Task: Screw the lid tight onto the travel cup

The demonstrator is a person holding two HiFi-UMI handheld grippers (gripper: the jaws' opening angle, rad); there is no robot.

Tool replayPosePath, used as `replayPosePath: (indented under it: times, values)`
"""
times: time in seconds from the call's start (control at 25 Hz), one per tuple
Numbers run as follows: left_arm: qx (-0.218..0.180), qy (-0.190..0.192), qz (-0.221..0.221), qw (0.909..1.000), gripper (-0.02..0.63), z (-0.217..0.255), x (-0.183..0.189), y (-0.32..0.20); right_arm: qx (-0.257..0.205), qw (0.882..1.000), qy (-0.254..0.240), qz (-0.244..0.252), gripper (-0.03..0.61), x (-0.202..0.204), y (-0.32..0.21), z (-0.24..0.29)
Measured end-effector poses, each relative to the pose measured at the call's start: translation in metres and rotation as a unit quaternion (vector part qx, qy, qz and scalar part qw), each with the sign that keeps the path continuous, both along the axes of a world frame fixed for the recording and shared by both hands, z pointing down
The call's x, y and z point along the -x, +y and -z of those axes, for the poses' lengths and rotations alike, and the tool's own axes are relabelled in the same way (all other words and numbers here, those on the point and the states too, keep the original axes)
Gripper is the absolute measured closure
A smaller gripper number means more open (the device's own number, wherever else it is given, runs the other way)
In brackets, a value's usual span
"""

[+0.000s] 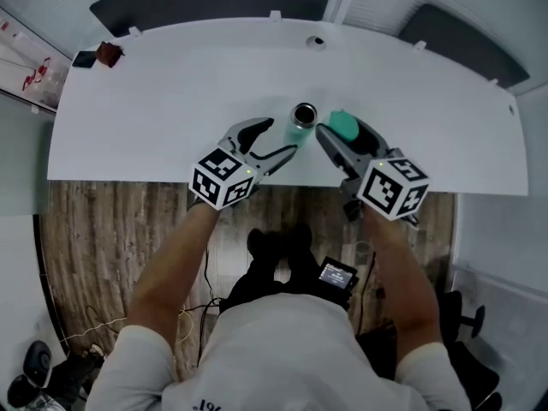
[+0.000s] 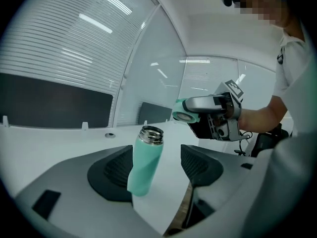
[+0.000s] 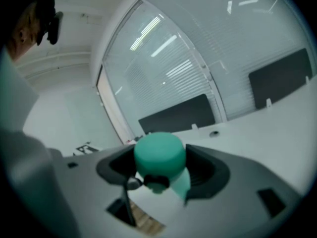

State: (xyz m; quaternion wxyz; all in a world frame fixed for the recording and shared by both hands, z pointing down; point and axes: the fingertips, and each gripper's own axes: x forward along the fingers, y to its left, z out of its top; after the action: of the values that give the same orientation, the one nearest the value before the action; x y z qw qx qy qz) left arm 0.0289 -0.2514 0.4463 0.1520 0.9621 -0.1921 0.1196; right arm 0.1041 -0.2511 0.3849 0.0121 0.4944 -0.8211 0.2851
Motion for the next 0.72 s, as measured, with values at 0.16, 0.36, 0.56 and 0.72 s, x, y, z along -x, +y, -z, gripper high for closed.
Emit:
replayPosePath:
  times: [0.16, 0.36, 0.56, 0.72]
  values:
    - [-0.003, -0.022, -0.015, 0.9996, 0.301, -0.015, -0.016, -0.012, -0.017, 0.998, 0.059, 0.022, 0.259, 0.007, -0.018, -0.009]
    - [-0.018, -0.042, -0.028, 0.9985, 0.29, -0.027, -0.029, -0.024, -0.029, 0.992, 0.113, 0.056, 0.259, 0.019, -0.034, -0.022]
    - [-0.026, -0.056, -0.05, 0.9969, 0.287, -0.035, -0.037, -0.026, -0.039, 0.986, 0.143, 0.075, 0.259, 0.029, -0.042, -0.028]
    - [-0.025, -0.071, -0.063, 0.9952, 0.287, -0.046, -0.043, -0.026, -0.053, 0.98, 0.166, 0.096, 0.259, 0.041, -0.048, -0.03]
